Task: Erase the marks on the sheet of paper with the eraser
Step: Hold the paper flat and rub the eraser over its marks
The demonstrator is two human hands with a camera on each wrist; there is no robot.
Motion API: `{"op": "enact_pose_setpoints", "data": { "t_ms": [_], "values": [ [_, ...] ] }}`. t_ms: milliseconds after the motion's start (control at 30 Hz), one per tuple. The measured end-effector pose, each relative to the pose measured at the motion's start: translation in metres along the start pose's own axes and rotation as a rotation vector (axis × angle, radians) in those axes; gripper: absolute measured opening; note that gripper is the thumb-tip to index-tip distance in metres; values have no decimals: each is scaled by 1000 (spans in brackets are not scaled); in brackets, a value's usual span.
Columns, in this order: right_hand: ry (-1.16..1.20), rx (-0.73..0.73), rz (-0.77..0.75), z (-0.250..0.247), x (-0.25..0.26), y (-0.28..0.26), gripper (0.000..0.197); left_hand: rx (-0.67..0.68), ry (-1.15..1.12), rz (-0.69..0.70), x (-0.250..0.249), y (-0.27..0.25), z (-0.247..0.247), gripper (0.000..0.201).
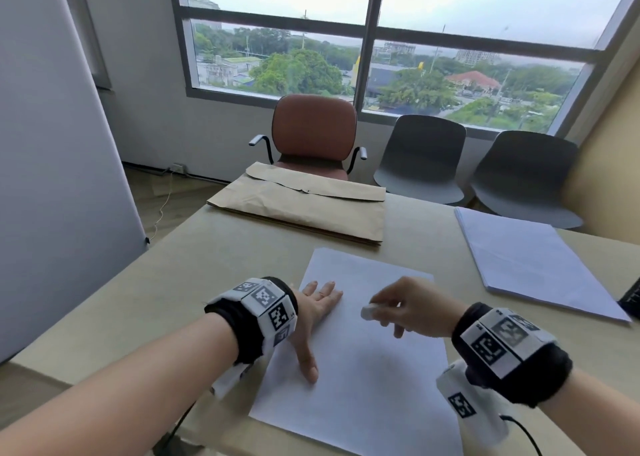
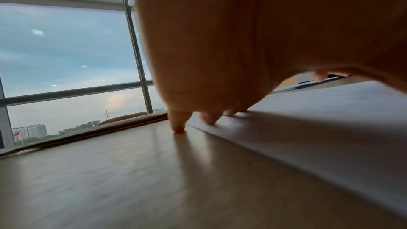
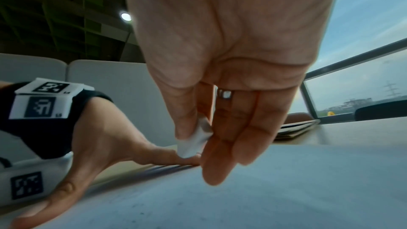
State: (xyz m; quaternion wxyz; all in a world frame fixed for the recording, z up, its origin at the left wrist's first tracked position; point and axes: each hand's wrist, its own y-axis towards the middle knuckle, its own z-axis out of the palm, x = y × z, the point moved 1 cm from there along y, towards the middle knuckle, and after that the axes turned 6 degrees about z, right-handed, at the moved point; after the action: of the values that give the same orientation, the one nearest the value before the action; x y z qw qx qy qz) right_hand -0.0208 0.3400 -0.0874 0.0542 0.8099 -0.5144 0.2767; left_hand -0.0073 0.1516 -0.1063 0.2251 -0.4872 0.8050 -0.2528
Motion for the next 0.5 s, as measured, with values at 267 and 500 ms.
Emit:
{"op": "enact_pose_setpoints", "data": {
  "t_ms": [267,500],
  "values": [
    [-284,-25,-37,23,34,21,29,-23,8,13,1,4,1,134],
    [-309,164,-154,31,38,0,38,12,38,5,-1,3,1,133]
  ]
}}
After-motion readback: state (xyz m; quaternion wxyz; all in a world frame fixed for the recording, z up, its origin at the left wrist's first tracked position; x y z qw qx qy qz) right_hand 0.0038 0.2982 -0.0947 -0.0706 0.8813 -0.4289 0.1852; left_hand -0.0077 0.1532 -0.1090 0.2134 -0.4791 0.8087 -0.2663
